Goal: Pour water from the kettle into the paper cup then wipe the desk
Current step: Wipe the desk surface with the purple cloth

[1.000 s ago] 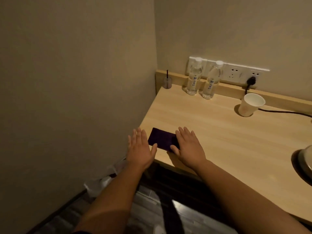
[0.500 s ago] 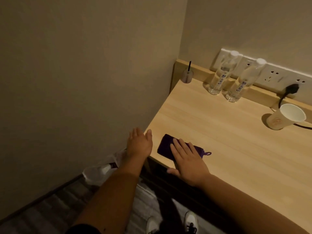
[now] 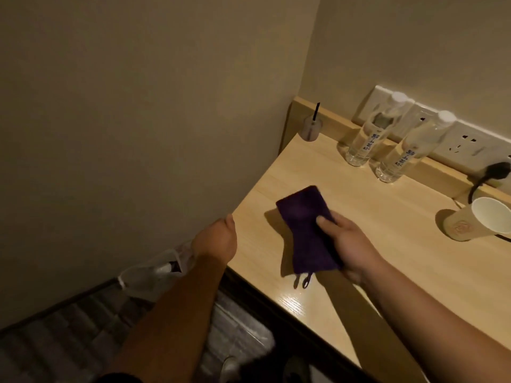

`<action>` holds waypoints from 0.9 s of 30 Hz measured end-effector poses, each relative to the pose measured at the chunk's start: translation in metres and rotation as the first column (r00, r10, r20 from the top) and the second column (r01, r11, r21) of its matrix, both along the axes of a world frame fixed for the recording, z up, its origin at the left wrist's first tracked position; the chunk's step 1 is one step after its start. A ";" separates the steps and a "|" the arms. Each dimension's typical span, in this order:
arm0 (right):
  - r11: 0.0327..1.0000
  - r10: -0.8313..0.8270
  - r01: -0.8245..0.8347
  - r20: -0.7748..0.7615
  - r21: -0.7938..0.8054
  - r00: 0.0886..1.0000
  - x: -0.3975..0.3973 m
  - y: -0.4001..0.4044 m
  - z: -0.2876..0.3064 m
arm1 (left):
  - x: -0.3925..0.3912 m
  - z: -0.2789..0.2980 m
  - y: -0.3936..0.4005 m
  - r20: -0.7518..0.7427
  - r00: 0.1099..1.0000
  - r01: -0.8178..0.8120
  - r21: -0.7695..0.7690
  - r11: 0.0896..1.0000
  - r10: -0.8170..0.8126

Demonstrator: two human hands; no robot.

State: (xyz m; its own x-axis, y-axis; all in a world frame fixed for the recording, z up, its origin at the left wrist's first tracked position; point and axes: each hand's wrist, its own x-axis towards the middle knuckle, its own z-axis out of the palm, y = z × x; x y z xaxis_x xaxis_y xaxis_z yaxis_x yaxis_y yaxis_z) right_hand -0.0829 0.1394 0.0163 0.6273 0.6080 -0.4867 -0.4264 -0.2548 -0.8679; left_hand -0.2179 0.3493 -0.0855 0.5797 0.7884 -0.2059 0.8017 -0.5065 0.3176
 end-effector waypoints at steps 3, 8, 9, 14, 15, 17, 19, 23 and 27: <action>0.989 0.024 0.045 0.443 -0.144 0.896 0.070 0.040 -0.003 | 0.006 -0.002 0.004 -0.069 0.997 -0.045 -0.031 0.999 0.043; 0.828 0.552 -0.069 0.785 -0.557 0.282 0.135 0.112 -0.057 | -0.005 -0.003 -0.008 0.115 0.991 0.037 0.213 0.976 -0.063; 0.767 0.637 -0.051 0.749 -0.640 0.181 0.135 0.118 -0.071 | -0.004 -0.002 -0.007 0.133 0.990 0.016 0.160 0.987 -0.038; 0.721 0.690 -0.096 0.724 -0.686 0.003 0.110 0.103 -0.090 | -0.002 -0.008 -0.002 0.097 0.995 0.011 0.136 0.991 -0.024; 0.720 0.684 -0.142 0.729 -0.679 -0.022 0.094 0.093 -0.089 | -0.002 -0.008 -0.002 0.090 0.996 0.008 0.134 0.991 -0.021; 0.712 0.667 -0.239 0.742 -0.661 -0.065 0.050 0.061 -0.087 | 0.002 -0.009 -0.001 0.008 1.000 -0.030 0.095 0.995 0.029; 0.699 0.655 -0.310 0.751 -0.644 -0.083 -0.003 0.020 -0.085 | 0.003 -0.010 0.000 -0.040 0.998 -0.037 0.056 0.998 0.039; 0.697 0.661 -0.370 0.751 -0.614 0.000 -0.096 -0.048 -0.075 | -0.002 -0.013 0.000 0.059 0.998 0.023 0.096 0.995 -0.029; 0.852 0.522 -0.401 0.607 -0.337 0.599 -0.126 -0.071 -0.043 | 0.000 -0.014 0.003 0.045 0.998 0.045 0.121 0.992 -0.051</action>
State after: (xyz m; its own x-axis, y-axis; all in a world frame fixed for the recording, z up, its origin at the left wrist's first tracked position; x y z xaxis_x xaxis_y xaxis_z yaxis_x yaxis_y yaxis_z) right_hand -0.2090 0.0686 -0.0264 0.4691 0.8658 -0.1742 0.4488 -0.4036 -0.7973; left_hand -0.2181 0.3526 -0.0993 0.6242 0.7768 -0.0831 0.7610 -0.5805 0.2896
